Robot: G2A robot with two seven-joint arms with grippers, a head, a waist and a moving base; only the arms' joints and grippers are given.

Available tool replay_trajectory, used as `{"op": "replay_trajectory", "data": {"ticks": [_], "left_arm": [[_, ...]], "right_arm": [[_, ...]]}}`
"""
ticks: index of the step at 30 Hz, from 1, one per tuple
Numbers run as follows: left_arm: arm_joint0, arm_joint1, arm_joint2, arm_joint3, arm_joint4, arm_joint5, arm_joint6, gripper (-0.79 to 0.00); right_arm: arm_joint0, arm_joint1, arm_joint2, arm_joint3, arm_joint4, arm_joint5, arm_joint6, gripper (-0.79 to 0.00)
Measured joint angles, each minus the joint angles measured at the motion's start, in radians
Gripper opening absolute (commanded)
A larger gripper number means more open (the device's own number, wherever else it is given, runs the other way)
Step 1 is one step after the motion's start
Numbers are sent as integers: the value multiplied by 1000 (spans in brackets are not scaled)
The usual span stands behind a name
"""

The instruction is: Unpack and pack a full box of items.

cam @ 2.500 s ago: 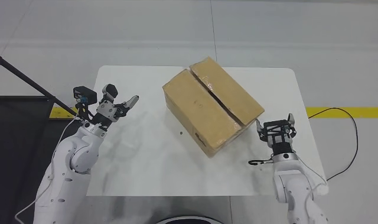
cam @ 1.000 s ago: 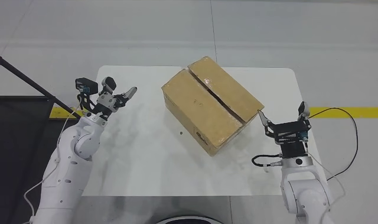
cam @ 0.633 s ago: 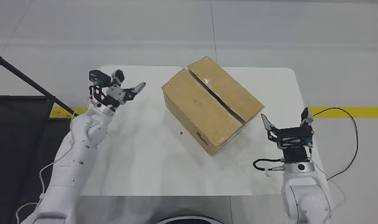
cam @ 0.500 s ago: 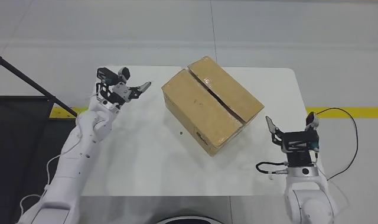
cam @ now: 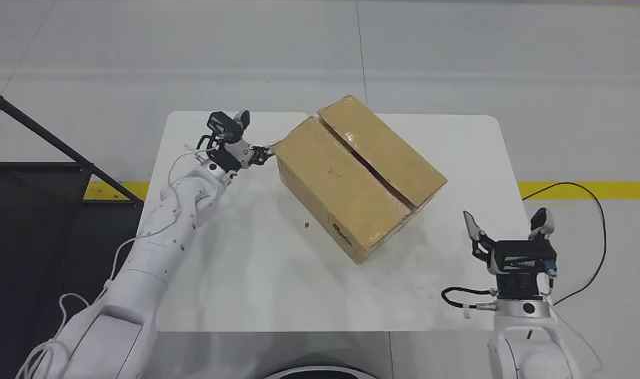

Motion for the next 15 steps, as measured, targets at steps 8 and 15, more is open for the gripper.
{"op": "replay_trajectory", "data": {"ticks": [8, 15], "left_arm": [[-21, 2, 29, 40, 60, -74, 93, 0], [-16, 11, 27, 49, 66, -153, 103, 0]], "right_arm": [[-4, -4, 7, 10, 3, 0, 5, 0], [6, -8, 6, 20, 2, -12, 10, 0]]}}
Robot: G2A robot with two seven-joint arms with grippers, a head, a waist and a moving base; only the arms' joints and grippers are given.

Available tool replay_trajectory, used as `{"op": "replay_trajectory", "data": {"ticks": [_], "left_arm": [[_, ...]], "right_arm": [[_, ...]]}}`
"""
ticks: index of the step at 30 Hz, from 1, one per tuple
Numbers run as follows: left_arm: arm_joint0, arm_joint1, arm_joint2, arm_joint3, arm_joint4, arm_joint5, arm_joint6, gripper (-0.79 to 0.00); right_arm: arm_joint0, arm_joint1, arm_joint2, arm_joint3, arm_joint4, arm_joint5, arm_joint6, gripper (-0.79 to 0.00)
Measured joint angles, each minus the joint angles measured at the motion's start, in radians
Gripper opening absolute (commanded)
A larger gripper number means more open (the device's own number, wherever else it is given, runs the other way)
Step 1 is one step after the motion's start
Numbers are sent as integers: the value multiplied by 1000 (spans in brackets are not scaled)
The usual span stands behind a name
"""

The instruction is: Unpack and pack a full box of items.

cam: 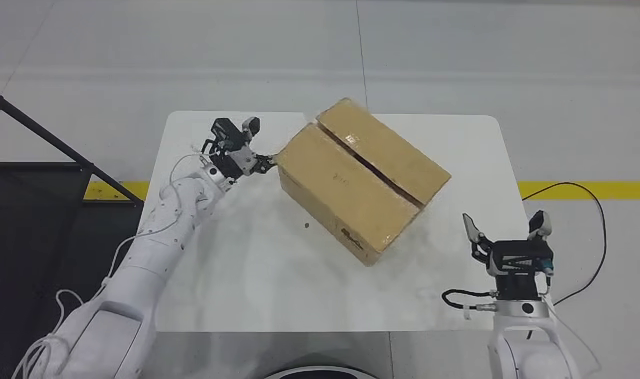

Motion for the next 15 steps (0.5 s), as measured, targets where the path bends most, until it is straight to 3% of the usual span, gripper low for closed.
{"op": "replay_trajectory", "data": {"ticks": [7, 15], "left_arm": [[45, 17, -6, -61, 29, -32, 6, 0], [130, 32, -22, -191, 15, -51, -8, 0]], "right_arm": [[6, -3, 0, 4, -1, -6, 0, 0], [3, -7, 4, -4, -6, -10, -6, 0]]}}
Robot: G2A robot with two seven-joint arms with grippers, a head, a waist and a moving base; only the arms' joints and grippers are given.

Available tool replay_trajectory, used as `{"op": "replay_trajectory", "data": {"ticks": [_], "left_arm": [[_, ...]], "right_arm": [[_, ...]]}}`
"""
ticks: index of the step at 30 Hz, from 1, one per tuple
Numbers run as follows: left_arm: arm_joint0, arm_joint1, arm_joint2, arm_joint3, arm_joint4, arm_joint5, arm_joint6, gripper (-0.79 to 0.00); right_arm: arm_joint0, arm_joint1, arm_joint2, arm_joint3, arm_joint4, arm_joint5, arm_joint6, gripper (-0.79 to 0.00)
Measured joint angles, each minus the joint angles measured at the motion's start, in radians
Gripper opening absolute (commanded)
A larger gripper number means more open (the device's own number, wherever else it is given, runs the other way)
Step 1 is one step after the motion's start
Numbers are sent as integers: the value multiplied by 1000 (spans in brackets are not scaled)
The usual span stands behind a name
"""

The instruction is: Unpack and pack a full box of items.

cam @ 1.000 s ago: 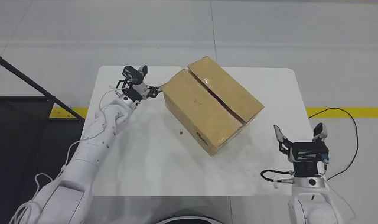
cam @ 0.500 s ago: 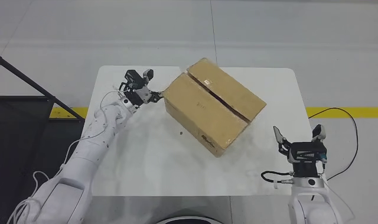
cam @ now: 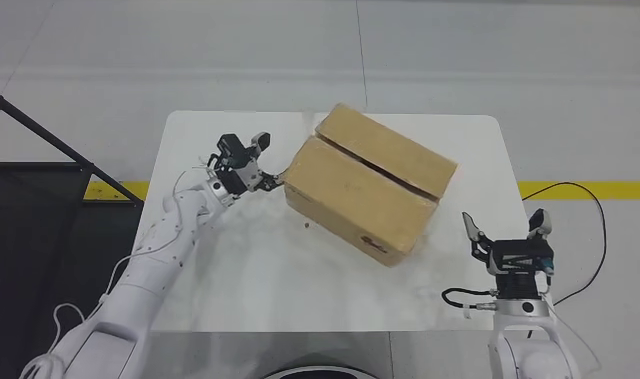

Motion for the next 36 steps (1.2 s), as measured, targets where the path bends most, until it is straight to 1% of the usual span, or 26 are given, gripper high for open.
{"op": "replay_trajectory", "data": {"ticks": [11, 18, 22, 24, 27, 31, 33, 36], "left_arm": [[131, 26, -37, -197, -3, -23, -69, 0], [192, 43, -62, -282, 1, -55, -113, 0], [222, 48, -70, -320, -9, -54, -131, 0], [232, 49, -73, -331, -14, -39, -132, 0], [239, 48, -88, -333, -39, 10, -133, 0], [226, 42, -110, -311, -99, 109, -172, 0], [221, 39, -104, -305, -116, 123, -191, 0], [213, 35, -85, -299, -113, 114, -214, 0]], "right_arm": [[-3, -4, 4, 2, 1, -11, -11, 0], [4, -7, 0, 4, -6, -17, -12, 0], [7, -9, 1, 3, -7, -15, -10, 0], [6, -10, 3, 2, -5, -12, -10, 0], [0, -11, 9, -3, -3, -9, -11, 0], [-12, -13, 15, -8, -3, -4, -14, 0], [-16, -14, 17, -10, -2, -1, -15, 0], [-22, -15, 22, -12, 3, 4, -19, 0]]}}
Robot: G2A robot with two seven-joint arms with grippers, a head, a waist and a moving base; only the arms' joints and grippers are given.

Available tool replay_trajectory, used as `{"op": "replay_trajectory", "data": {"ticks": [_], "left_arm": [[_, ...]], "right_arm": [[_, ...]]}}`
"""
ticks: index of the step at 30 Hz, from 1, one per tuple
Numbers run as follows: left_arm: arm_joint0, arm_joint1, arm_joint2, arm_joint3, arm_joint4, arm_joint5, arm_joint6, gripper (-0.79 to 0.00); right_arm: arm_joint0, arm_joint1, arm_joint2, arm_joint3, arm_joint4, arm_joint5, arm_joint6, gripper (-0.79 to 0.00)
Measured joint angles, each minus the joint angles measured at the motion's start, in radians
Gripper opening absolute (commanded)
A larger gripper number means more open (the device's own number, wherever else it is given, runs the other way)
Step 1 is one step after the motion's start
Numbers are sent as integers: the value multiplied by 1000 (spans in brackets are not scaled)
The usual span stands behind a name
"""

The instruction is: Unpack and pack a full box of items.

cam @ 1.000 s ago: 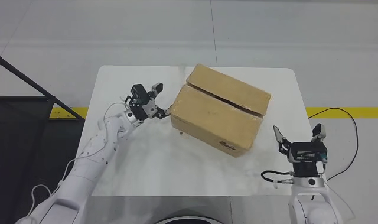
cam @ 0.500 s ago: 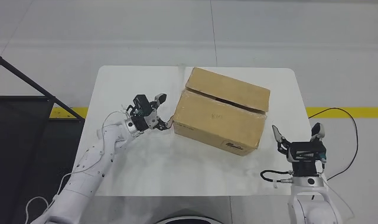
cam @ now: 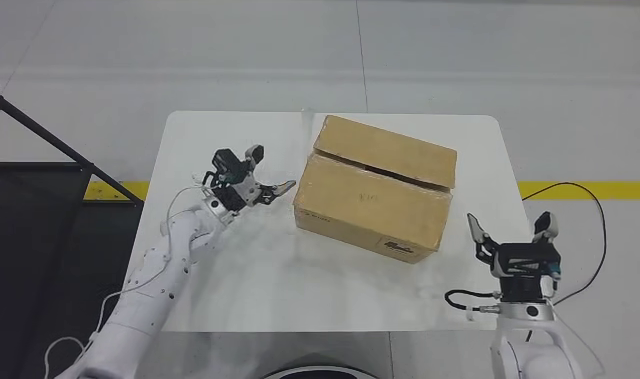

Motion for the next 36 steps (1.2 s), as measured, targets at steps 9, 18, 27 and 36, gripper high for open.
{"op": "replay_trajectory", "data": {"ticks": [9, 18, 27, 36], "left_arm": [[-1, -10, 48, 3, -5, -45, 9, 0], [12, -13, 77, -23, -9, -90, 1, 0], [41, -8, 89, -66, 18, -134, -9, 0], [14, 1, 15, -15, 65, 56, -30, 0]], "right_arm": [[-13, -4, 10, -1, 3, -2, -8, 0], [-18, -8, 13, 5, 9, -5, -17, 0], [-19, -11, 21, 16, 16, -12, -29, 0], [-13, -14, 24, 20, 16, -20, -24, 0]]}}
